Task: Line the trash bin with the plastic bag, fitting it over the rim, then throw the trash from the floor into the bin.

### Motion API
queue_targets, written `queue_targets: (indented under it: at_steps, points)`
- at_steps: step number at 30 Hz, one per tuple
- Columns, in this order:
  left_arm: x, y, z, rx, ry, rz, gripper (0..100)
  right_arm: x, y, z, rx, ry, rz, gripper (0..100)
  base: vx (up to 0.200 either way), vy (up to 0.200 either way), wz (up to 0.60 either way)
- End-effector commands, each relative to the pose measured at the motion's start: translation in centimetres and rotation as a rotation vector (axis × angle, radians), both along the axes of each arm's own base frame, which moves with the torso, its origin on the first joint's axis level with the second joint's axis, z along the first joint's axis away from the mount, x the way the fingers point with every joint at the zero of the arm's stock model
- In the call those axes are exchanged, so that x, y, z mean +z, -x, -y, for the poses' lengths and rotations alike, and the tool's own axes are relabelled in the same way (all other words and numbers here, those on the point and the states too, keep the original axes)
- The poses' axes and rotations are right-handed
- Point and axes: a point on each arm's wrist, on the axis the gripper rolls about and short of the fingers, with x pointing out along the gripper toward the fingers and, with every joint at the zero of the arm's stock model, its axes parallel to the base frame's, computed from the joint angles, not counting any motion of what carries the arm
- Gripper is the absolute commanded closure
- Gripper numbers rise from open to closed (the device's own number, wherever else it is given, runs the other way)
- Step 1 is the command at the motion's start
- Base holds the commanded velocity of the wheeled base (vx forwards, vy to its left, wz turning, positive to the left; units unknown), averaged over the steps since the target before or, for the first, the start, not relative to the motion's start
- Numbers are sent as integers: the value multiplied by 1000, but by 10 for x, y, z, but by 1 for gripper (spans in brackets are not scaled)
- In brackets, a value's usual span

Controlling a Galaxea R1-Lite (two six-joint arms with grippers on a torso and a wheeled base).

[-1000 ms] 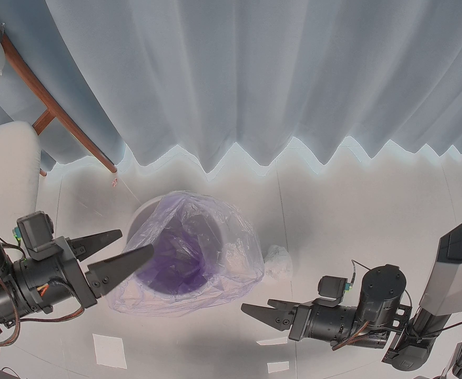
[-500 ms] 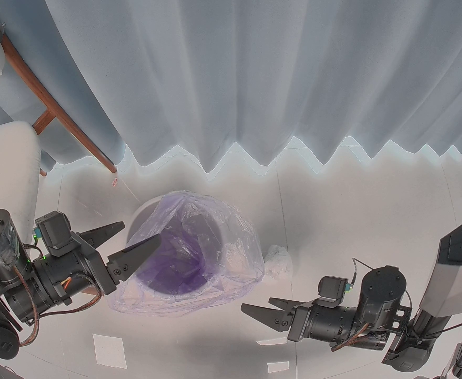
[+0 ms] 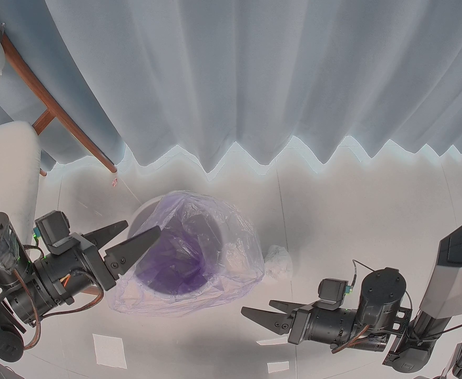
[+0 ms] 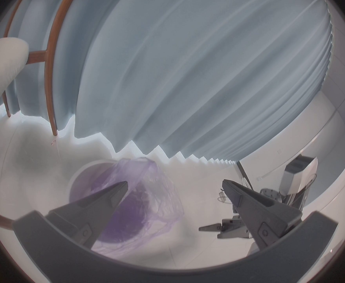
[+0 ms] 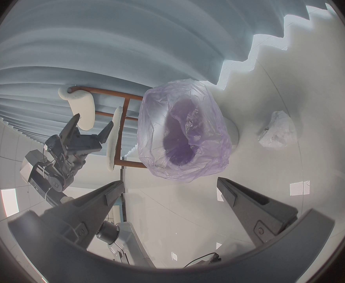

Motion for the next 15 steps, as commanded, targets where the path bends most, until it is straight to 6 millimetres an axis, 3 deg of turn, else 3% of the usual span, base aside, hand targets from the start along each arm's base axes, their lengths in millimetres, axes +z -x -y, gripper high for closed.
queue_targets:
  at_steps: [1, 12, 15]
  points:
    - [-8, 10, -2, -17, -28, -16, 0, 0, 0, 0, 2, -6, 5, 0, 0, 0, 0]
    - [-11, 13, -6, 3, -43, -21, 0, -1, 0, 0, 2, -3, 2, 0, 0, 0, 0]
    - [-11, 17, -8, 4, -43, -21, 0, -2, 0, 0, 2, -1, 1, 0, 200, 0, 0]
